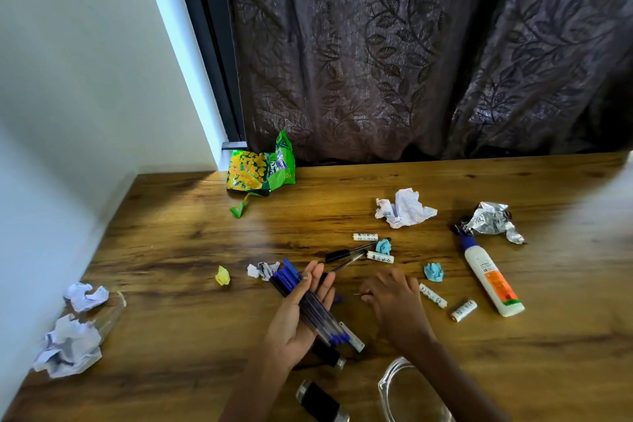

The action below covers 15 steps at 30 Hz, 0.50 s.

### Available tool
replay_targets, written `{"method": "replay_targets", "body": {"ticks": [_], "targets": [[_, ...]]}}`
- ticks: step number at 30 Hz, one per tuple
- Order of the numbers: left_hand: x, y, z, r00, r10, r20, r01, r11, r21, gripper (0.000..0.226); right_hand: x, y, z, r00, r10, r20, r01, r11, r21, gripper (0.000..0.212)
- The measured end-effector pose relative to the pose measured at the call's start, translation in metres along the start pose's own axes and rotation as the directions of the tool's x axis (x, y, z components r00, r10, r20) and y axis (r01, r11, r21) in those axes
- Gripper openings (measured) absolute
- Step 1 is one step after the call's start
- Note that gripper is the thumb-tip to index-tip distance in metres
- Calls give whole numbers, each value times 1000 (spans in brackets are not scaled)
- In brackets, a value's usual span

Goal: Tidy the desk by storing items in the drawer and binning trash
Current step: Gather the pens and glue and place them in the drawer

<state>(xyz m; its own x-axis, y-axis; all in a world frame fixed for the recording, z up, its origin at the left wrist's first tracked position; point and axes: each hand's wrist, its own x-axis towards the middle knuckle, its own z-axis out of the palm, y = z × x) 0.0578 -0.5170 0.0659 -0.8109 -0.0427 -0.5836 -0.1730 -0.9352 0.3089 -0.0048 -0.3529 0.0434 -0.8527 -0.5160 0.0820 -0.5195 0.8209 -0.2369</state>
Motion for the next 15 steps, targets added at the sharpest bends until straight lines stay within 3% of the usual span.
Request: {"method": "replay_targets", "body": {"ticks": [2,4,6,9,15], "targets": [[-1,-1,0,1000,-2,15,2,1000,-13,42,-1,3,-2,991,129,-38,-120,975,186,9],[-1,-4,1,1000,-5,25,5,1000,-13,39,-1,1,-9,962,260,-87,-198,877,438,6],[-1,-7,2,999,-7,37,7,1000,-5,39,0,-10,-19,955,294,-35,-222,790,572,8],[-2,-11,5,998,-7,59,7,1000,3,37,-2,-30,-25,971,212,114,-238,778,581,7],[-1,-10,4,998,-10,66,7,999,46,44,-5,-50,-18,981,93,172,-173,820,546,15]]}}
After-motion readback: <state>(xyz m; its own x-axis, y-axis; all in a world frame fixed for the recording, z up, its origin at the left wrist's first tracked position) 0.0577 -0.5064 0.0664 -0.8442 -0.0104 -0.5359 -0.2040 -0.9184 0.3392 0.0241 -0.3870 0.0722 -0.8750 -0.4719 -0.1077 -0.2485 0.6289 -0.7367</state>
